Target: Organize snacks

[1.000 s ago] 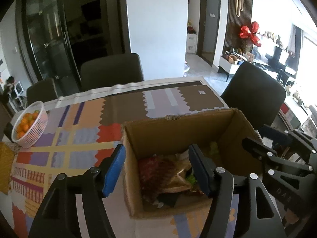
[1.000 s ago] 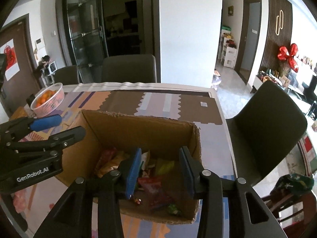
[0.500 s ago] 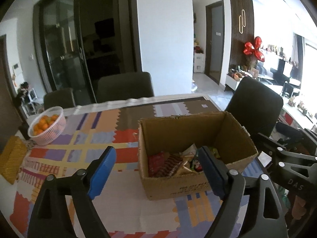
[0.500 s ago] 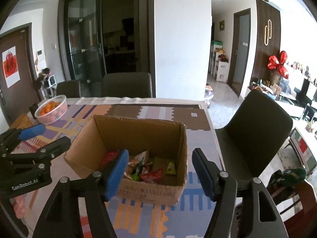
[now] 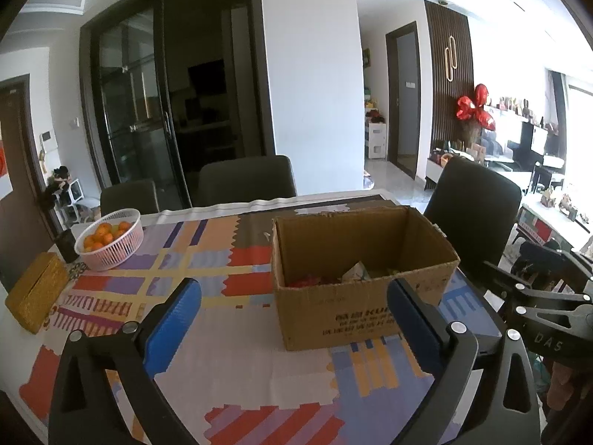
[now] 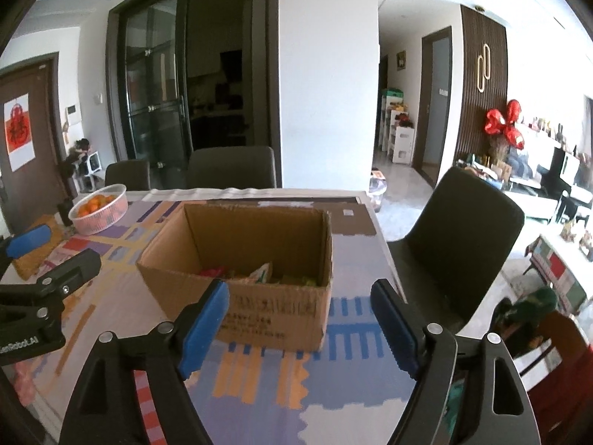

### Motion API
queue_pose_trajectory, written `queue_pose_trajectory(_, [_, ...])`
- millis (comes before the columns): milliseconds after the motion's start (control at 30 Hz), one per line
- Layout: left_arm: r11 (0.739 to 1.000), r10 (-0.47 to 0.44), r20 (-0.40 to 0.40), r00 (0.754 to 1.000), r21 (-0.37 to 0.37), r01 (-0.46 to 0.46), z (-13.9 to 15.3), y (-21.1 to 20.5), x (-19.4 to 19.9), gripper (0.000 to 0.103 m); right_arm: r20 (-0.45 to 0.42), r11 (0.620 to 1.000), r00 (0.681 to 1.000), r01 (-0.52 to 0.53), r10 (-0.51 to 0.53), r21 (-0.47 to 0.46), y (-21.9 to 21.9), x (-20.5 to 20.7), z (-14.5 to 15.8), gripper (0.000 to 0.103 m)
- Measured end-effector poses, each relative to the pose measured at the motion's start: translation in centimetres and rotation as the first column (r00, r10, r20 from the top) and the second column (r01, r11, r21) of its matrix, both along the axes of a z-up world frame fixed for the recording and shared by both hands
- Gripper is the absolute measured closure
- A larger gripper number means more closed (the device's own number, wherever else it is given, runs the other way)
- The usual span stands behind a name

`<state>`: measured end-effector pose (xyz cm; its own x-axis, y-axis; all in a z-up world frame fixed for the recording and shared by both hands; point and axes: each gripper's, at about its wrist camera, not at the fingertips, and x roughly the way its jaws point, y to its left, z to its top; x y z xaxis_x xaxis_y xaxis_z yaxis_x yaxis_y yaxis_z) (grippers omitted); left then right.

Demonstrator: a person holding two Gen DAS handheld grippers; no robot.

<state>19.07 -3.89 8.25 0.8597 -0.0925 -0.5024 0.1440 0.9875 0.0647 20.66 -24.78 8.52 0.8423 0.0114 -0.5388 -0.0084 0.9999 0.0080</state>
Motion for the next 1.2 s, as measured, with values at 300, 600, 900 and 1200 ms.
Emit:
queue_pose_trajectory(300, [1.0,0.003,-0.005,1.0,-0.03,-0.004,-0.3,0.4,-2.4,0.001,-0.004,1.0,1.0,0.016,-0.016,0.016,0.2,-2.7,-0.6,0.023])
queue_pose_trajectory(600, [0.999,-0.009,-0.003,1.0,-0.045,0.009,0.1,0.4,-4.3,0.0,0.022,1.0,1.0,0.019,-0.019,-0.008,0.5,-5.1,-0.1,0.023])
queue_pose_trajectory(900, [0.999,-0.007,-0.013,1.0,-0.046,0.007,0.2,0.3,-4.9,0.0,0.033,1.0,0.999,0.025,-0.025,-0.008,0.3,-6.0,0.2,0.023])
queue_pose_trajectory(1200, [0.999,-0.004,0.004,1.0,-0.039,0.005,0.3,0.3,-5.4,0.0,0.041,1.0,0.999,0.022,-0.022,-0.005,0.4,-6.4,0.5,0.023])
